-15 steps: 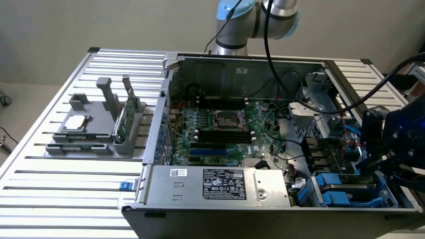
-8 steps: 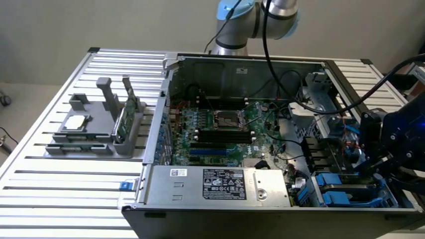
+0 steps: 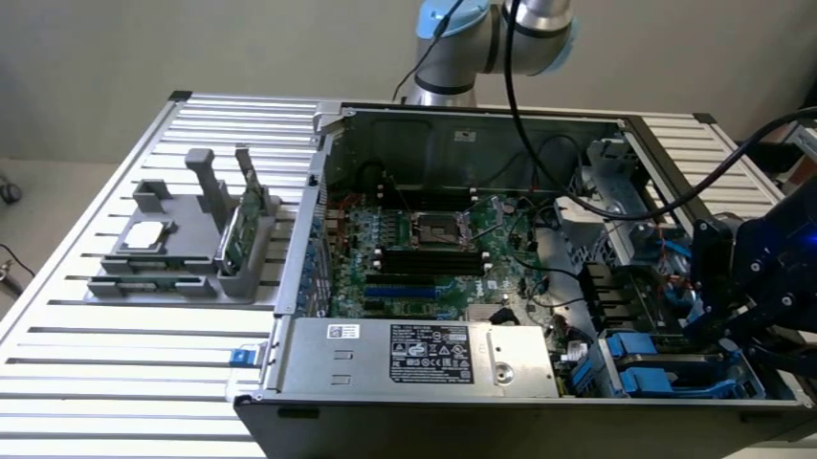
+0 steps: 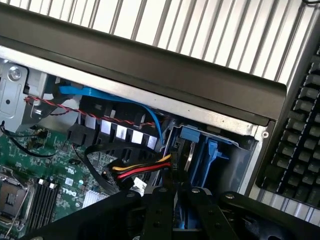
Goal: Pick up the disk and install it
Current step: 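Insert the first disk wire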
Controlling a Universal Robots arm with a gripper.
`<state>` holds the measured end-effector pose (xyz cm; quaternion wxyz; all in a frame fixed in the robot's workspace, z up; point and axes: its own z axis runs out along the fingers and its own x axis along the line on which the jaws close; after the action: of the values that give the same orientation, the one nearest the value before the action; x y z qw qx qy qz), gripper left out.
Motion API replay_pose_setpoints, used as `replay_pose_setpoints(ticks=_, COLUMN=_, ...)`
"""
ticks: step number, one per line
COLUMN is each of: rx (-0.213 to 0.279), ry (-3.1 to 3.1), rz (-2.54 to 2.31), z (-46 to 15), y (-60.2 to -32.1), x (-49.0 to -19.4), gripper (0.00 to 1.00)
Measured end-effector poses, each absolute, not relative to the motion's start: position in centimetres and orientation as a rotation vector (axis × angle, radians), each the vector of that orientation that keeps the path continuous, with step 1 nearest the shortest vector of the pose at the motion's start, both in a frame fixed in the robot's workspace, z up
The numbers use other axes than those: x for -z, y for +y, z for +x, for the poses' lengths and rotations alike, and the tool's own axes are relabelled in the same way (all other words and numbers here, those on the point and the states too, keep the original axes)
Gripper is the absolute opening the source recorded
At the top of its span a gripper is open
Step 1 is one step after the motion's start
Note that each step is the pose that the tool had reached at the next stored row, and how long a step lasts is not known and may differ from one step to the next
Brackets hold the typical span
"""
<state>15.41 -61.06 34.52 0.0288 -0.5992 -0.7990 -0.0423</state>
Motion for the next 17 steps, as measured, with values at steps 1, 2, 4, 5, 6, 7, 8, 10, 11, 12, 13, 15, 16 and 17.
replay_pose_setpoints(ticks=1, rx=0.128, ry=-2.462, rz=-1.854, z=15.41, y=-61.06, x=-34.51, gripper=0.16)
replay_pose_setpoints(ticks=2, rx=0.127, ry=-2.458, rz=-1.861, z=15.41, y=-61.06, x=-34.52, gripper=0.16)
replay_pose_setpoints(ticks=4, rx=0.126, ry=-2.444, rz=-1.879, z=15.41, y=-61.06, x=-34.55, gripper=0.16)
replay_pose_setpoints(ticks=5, rx=0.126, ry=-2.438, rz=-1.888, z=15.41, y=-61.06, x=-34.56, gripper=0.16)
replay_pose_setpoints(ticks=6, rx=0.126, ry=-2.431, rz=-1.896, z=15.41, y=-61.05, x=-34.56, gripper=0.16)
replay_pose_setpoints(ticks=7, rx=0.126, ry=-2.425, rz=-1.903, z=15.41, y=-61.06, x=-34.56, gripper=0.16)
replay_pose_setpoints(ticks=8, rx=0.126, ry=-2.42, rz=-1.91, z=15.41, y=-61.06, x=-34.57, gripper=0.16)
replay_pose_setpoints(ticks=10, rx=0.126, ry=-2.412, rz=-1.921, z=15.41, y=-61.05, x=-34.61, gripper=0.16)
replay_pose_setpoints(ticks=11, rx=0.126, ry=-2.409, rz=-1.925, z=15.4, y=-61.04, x=-34.63, gripper=0.16)
replay_pose_setpoints(ticks=12, rx=0.126, ry=-2.406, rz=-1.929, z=15.38, y=-61.02, x=-34.63, gripper=0.16)
replay_pose_setpoints(ticks=13, rx=0.126, ry=-2.403, rz=-1.933, z=15.36, y=-61.0, x=-34.63, gripper=0.16)
replay_pose_setpoints(ticks=15, rx=0.127, ry=-2.394, rz=-1.944, z=15.25, y=-60.95, x=-34.62, gripper=0.16)
replay_pose_setpoints(ticks=16, rx=0.127, ry=-2.389, rz=-1.951, z=15.18, y=-60.94, x=-34.63, gripper=0.16)
replay_pose_setpoints(ticks=17, rx=0.127, ry=-2.386, rz=-1.955, z=15.06, y=-60.89, x=-34.63, gripper=0.16)
